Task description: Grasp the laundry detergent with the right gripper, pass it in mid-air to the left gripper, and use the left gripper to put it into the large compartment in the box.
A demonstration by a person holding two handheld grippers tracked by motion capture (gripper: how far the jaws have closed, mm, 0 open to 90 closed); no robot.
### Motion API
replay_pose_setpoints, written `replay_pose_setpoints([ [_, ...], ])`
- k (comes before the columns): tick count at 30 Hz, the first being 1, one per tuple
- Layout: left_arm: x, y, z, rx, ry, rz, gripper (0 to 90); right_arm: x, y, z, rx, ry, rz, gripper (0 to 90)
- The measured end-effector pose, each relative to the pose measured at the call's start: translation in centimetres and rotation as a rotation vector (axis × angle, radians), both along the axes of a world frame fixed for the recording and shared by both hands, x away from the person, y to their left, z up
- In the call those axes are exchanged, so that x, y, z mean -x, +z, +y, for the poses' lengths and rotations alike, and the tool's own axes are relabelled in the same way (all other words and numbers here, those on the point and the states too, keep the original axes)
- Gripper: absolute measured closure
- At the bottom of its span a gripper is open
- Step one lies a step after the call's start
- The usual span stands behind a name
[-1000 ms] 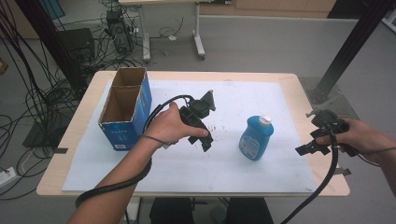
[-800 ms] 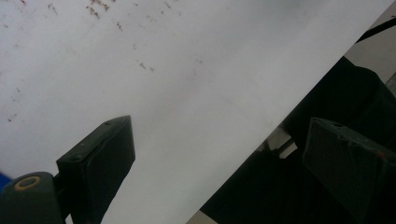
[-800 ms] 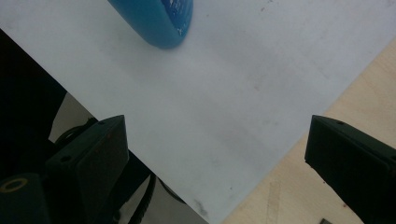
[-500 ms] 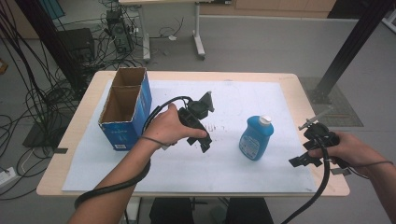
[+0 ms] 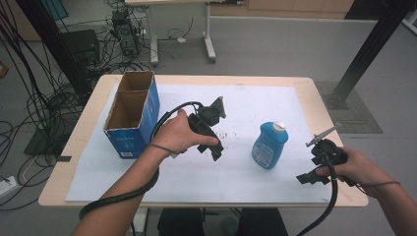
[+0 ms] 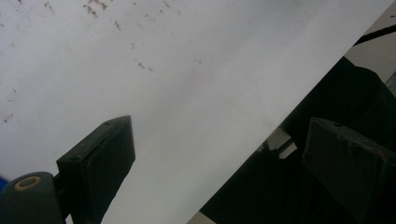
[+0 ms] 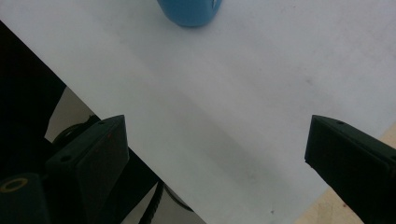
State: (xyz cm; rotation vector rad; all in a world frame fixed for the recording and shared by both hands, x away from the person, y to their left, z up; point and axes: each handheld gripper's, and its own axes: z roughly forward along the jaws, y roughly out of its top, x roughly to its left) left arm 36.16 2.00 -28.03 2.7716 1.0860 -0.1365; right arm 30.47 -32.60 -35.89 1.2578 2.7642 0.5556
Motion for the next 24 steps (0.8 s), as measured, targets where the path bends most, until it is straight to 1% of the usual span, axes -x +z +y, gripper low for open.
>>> replay_pose_setpoints([
  [1,0.0,0.0,0.0,0.001,0.002,0.0,9.3,0.1,-0.4,0.1,-0.002,-0.001,-0.004,5.9],
  [3,0.0,0.0,0.0,0.0,0.004,0.001,9.3,0.1,-0.6,0.2,-0.001,-0.003,-0.002,5.9],
  [5,0.0,-0.1,0.1,-0.003,0.005,-0.001,9.4,0.1,-1.2,0.3,0.0,-0.013,-0.006,5.9],
  [8,0.0,-0.1,0.1,-0.003,0.009,-0.001,9.4,0.2,-1.6,0.4,0.001,-0.014,-0.008,5.9],
  [10,0.0,-0.1,0.1,-0.005,0.01,-0.001,9.3,0.3,-2.0,0.6,-0.007,-0.014,-0.007,5.9],
  [16,-0.1,-0.1,0.1,-0.005,0.009,-0.001,9.3,0.3,-2.5,1.2,-0.01,-0.005,-0.021,5.9],
  [24,-0.2,-0.1,0.2,-0.011,0.013,0.0,9.3,0.4,-3.0,1.9,-0.023,-0.014,-0.042,5.9],
])
